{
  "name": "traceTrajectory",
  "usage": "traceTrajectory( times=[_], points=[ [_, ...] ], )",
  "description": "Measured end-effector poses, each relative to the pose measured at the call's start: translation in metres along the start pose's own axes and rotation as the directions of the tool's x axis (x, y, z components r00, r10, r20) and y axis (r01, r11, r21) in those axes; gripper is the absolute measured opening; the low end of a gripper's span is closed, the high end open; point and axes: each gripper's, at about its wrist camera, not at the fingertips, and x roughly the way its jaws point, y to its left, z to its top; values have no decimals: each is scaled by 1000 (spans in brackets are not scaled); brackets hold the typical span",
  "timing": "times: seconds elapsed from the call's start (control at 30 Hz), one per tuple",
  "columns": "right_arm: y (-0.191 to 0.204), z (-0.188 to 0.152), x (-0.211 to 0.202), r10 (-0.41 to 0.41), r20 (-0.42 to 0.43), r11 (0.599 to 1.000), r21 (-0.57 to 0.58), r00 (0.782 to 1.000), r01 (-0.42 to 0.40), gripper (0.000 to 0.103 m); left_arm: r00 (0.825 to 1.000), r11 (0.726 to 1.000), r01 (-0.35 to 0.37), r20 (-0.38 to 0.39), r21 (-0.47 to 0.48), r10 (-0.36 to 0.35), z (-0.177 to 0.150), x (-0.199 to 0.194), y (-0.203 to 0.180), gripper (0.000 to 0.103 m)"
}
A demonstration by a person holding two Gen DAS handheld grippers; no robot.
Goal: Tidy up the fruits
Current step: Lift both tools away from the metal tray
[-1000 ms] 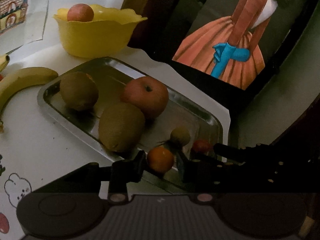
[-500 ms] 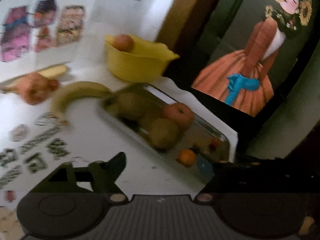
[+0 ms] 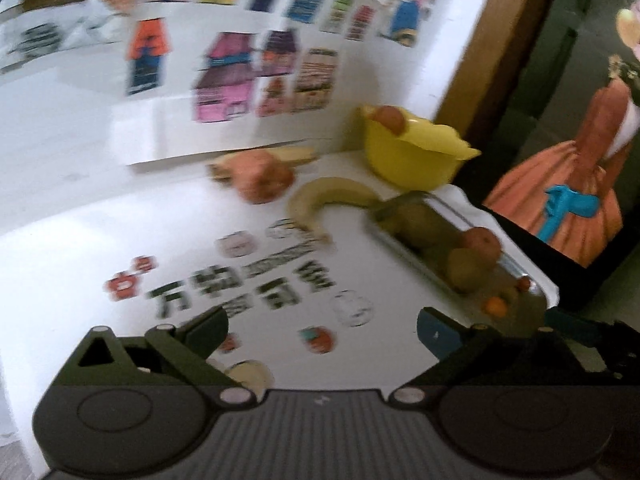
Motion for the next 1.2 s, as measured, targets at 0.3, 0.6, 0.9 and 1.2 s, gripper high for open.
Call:
traceTrajectory(
  times=[0.3,0.6,0.9,1.2],
  points=[
    [68,0,1,90,-21,994,-57,996,-91,102,994,992,-106,6,-72,106,-6,-29,54,102],
    [98,-3,15,107,-63,989,-91,992,-113,102,975,966,-216,21,-143,221,-9,-47,100,102],
    [99,4,36,35,-75,998,-51,997,-39,102,957,949,-282,21,-139,288,-1,-45,120,102],
    [91,14,59,-6,-60,1000,-3,998,6,102,956,953,-288,24,-98,291,20,-27,118,103]
  ],
)
